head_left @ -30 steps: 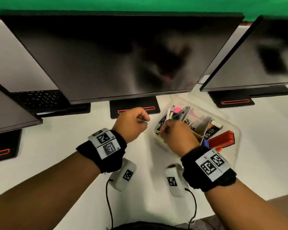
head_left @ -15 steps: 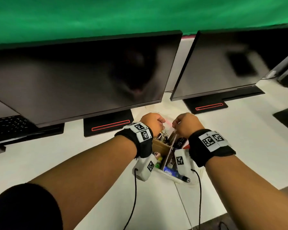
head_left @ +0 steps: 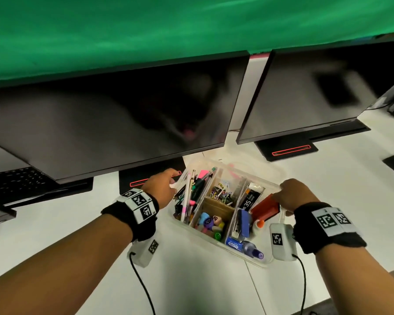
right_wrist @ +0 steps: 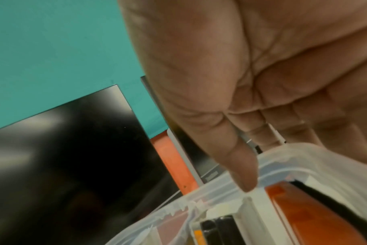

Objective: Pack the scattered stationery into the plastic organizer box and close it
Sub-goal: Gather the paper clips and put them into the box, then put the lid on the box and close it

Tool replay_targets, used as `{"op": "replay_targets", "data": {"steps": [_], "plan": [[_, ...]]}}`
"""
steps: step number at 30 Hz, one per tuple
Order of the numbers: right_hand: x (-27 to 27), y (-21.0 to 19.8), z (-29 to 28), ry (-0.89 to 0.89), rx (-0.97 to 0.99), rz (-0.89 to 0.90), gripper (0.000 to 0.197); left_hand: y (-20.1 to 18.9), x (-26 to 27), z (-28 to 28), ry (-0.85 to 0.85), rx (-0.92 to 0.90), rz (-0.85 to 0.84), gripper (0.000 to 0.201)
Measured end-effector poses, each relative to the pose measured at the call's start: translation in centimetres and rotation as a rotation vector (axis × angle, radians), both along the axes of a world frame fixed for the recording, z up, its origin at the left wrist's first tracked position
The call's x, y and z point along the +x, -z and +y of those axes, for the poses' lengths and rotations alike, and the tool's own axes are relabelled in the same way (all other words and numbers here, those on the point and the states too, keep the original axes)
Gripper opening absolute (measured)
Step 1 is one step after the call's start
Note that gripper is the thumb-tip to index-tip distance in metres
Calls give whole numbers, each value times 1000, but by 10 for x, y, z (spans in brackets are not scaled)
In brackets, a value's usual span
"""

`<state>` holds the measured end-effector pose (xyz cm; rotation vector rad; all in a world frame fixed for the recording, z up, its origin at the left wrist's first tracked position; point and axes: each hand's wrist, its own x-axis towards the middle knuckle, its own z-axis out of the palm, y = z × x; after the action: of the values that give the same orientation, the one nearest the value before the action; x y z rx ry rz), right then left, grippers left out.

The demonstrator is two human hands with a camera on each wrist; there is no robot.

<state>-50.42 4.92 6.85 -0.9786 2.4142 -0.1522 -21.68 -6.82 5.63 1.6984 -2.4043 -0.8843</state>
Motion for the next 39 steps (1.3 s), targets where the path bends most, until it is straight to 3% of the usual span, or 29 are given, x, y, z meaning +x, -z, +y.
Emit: {"op": "replay_targets", "data": {"steps": [6,10,16,18,20,23,25,28,30,35,39], "plan": [[32,-3,-31,-179,-72,-61,35,0,39,11,-57,5,-112,64],[65,3,-58,-250,-169,-200,40,-4,76,18,-122,5,-305,69],[100,17,-77,-118,-255,-822,50,-9,123,45,-237,-12,-491,65],[102,25,-78,-108,-248,-860,42,-9,134,54,-271,-2,-510,64],[99,37,-81,-179,-224,-660,39,-10,140,59,-290,17,-511,62],[89,57,-85,-327,-195,-235,54,-9,142,62,-311,21,-522,59],[78,73,-86,-323,-171,-98,55,-9,140,60,-319,18,-525,56],[69,98,-78,-395,60,86,65,-6,138,59,-330,22,-543,53],[66,111,-70,-421,117,170,67,-4,138,59,-328,14,-553,50],[62,121,-57,-439,26,226,39,-3,138,61,-326,-12,-556,50],[66,116,-45,-561,60,337,31,-1,141,62,-322,-16,-535,56]]}}
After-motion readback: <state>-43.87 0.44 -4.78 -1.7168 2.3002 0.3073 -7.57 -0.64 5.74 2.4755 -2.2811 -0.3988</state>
